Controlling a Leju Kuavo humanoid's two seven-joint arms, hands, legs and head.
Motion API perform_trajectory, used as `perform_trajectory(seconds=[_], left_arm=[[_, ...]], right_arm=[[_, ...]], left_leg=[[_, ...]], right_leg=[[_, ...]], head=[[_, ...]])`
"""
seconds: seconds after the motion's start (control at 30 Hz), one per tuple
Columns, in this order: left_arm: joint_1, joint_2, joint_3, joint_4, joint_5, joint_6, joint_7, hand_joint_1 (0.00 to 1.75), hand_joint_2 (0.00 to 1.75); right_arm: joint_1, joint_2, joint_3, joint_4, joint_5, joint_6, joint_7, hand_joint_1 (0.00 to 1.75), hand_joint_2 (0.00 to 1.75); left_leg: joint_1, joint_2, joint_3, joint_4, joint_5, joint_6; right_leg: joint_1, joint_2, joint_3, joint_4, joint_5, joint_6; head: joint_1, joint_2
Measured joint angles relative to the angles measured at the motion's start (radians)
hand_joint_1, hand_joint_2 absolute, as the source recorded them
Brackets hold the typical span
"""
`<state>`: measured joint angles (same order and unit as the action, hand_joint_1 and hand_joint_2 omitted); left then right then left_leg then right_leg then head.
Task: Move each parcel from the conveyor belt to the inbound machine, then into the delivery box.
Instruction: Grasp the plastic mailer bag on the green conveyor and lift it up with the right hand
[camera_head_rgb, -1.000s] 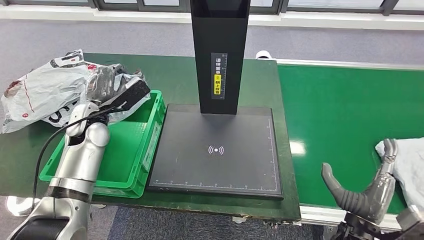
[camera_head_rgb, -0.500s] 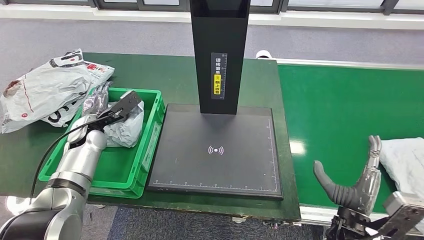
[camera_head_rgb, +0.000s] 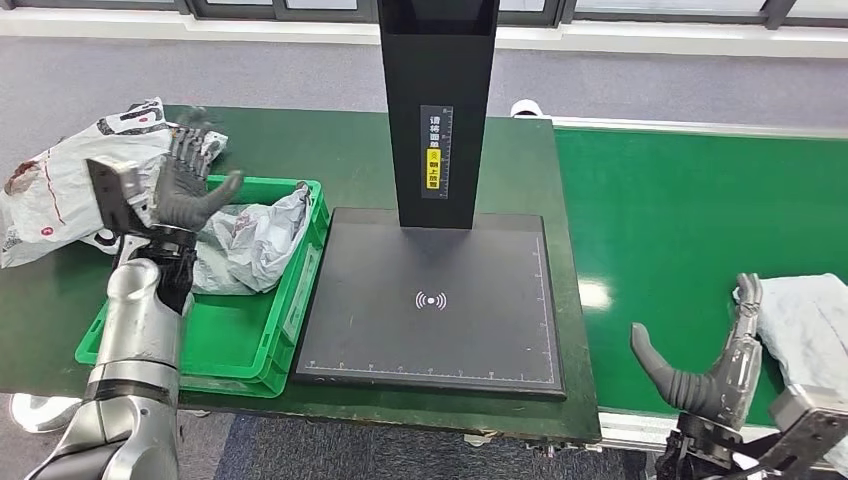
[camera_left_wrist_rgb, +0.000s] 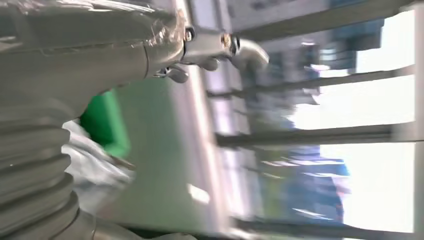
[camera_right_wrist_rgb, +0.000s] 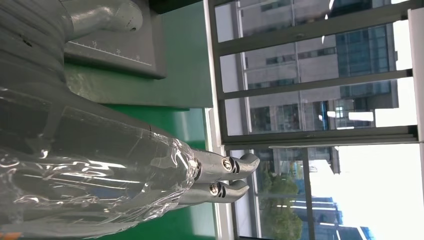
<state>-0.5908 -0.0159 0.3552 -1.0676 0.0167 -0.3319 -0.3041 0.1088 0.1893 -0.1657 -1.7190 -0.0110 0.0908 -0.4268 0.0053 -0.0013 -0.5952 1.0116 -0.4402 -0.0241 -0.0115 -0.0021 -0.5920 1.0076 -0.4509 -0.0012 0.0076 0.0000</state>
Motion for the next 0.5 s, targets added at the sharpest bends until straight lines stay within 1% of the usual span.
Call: perform_trajectory(seconds=[0.13,0.23,0.33,0.5], left_arm=[[0.062,-0.016,-0.002,-0.162,0.248,-0.065,0.033,0.00,1.75],[0.105,-0.031,-0.011,-0.261,0.371,-0.099,0.057,0.00,1.75],[0.153,-0.047,-0.042,-0.343,0.417,-0.120,0.069,0.00,1.75],[0.227,-0.073,-0.117,-0.432,0.381,-0.127,0.051,0.00,1.75]], right_arm=[[-0.012,-0.013,0.004,0.015,-0.003,0.004,0.000,0.00,1.75],[-0.021,-0.020,0.011,0.028,0.000,0.005,0.001,0.00,1.75],[-0.039,-0.032,0.017,0.055,0.043,-0.008,0.026,0.00,1.75],[-0.093,-0.068,0.018,0.135,0.172,-0.057,0.089,0.00,1.75]], left_leg=[[0.000,0.000,0.000,0.000,0.000,0.000],[0.000,0.000,0.000,0.000,0.000,0.000],[0.000,0.000,0.000,0.000,0.000,0.000],[0.000,0.000,0.000,0.000,0.000,0.000]], right_leg=[[0.000,-0.001,0.000,0.000,0.000,0.000],[0.000,-0.001,0.000,0.000,-0.001,0.000],[0.000,-0.001,0.000,0.000,-0.001,0.000],[0.000,-0.001,0.000,0.000,0.000,0.000]], head=[[0.000,0.000],[0.000,0.000],[0.000,0.000],[0.000,0.000]])
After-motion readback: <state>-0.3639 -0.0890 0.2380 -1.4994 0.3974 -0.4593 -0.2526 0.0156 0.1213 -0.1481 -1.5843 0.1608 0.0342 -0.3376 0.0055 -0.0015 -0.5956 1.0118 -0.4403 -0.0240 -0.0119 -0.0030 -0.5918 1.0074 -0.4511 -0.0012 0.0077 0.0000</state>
